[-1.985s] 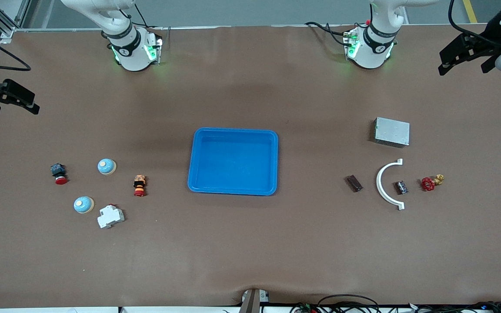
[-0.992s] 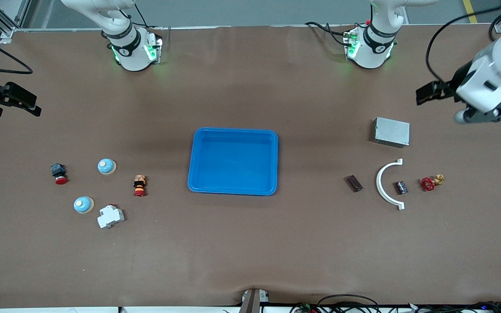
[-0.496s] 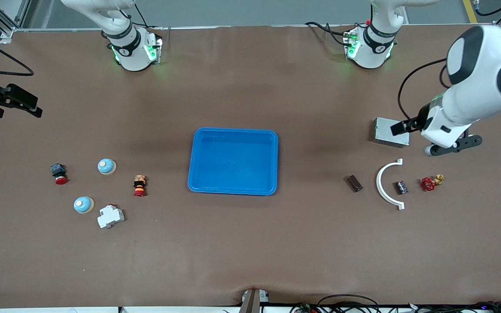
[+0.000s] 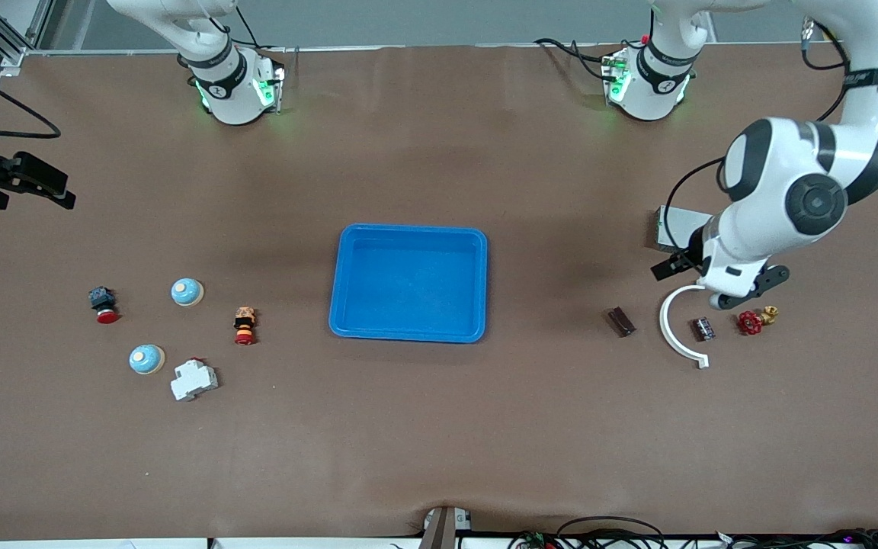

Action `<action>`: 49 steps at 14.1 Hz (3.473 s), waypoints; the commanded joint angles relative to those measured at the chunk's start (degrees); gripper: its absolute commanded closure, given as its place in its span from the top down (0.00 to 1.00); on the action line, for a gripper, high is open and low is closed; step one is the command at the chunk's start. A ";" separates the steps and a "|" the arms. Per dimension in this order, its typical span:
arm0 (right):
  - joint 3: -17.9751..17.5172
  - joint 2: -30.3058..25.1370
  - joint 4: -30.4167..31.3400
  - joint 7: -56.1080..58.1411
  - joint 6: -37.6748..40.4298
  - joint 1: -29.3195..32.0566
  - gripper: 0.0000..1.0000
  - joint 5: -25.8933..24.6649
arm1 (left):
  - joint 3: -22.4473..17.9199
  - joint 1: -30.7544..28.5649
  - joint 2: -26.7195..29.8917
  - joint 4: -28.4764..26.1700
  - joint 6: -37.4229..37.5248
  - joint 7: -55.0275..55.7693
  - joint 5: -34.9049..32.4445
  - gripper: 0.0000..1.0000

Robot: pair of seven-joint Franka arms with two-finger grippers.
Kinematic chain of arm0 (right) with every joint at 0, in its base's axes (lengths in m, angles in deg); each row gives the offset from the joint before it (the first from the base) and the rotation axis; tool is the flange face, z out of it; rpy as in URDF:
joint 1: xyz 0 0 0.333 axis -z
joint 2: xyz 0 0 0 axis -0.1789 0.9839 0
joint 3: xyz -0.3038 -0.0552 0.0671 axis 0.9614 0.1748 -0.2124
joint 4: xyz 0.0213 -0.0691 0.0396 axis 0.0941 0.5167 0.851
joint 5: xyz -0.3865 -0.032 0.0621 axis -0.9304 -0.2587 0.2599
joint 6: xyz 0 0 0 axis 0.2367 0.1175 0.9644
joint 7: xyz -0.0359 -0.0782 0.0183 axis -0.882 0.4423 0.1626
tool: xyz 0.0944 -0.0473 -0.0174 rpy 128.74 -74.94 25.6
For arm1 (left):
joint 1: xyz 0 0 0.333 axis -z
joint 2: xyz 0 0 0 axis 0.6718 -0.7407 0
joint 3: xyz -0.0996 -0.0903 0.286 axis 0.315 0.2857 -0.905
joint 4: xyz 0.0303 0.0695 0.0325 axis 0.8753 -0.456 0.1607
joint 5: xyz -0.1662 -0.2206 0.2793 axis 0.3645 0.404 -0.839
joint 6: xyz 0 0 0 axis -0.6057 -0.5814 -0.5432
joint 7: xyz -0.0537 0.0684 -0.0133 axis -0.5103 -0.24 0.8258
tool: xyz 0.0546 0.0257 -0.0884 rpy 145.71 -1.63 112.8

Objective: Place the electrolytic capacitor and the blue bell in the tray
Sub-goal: 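Reach the left gripper down to the dark capacitor beside the white arc, then grasp the capacitor with the left gripper while the right gripper reaches the bell, then place the capacitor in the tray while the right gripper grasps the bell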

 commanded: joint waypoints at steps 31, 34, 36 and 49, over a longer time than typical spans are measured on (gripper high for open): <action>-0.19 22.46 33.33 4.04 -50.03 3.06 1.00 -5.01 | 11.36 6.86 -9.15 4.31 -14.48 29.31 0.14 0.00; -0.10 23.70 33.07 4.22 -51.09 2.97 1.00 -5.45 | 13.66 10.27 -10.38 7.56 -14.48 38.63 0.05 0.00; -0.10 24.58 33.07 5.01 -52.23 3.15 1.00 -5.45 | 13.66 14.31 -11.87 9.23 -14.57 44.08 -0.21 0.00; -0.10 25.90 34.65 5.71 -52.76 4.29 1.00 -5.54 | 13.14 23.12 -25.68 18.20 -16.77 55.96 -1.88 1.00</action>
